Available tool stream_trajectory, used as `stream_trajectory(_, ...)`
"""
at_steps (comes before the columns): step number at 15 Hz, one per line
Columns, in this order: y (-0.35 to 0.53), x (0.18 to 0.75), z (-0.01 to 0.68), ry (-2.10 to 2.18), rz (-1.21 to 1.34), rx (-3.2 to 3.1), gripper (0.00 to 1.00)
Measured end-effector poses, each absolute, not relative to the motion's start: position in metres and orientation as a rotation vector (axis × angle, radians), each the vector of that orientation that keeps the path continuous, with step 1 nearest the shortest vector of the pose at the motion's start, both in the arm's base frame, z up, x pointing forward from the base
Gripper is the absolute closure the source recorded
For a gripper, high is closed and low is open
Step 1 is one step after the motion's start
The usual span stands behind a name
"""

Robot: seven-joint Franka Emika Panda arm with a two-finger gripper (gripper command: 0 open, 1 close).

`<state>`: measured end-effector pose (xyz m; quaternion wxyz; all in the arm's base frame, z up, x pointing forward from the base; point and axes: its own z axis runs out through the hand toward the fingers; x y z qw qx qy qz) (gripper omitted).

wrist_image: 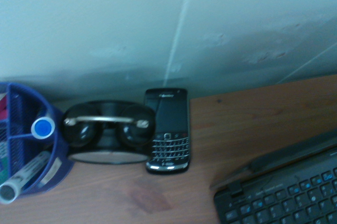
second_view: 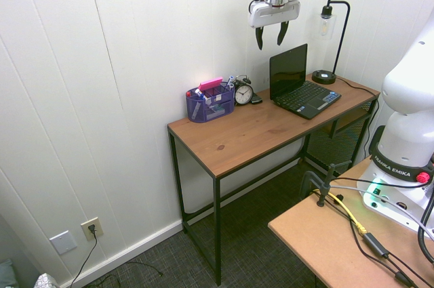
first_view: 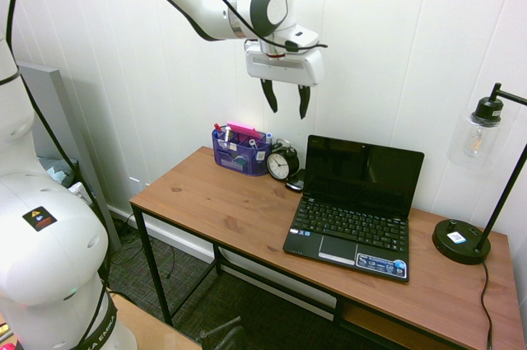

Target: Close the laptop lid

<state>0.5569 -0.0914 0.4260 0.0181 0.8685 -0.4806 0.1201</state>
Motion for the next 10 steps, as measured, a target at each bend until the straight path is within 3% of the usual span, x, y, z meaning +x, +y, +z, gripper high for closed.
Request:
stream_trajectory(1,-0.103,0.564,0.424,-1.500,0.386,2.691,0.00)
stream_trajectory(2,-0.114,0.570,0.422,-1.504,0.398,2.687,1.00)
stream_trajectory(10,-0.179,0.611,0.388,-1.544,0.520,2.679,1.00)
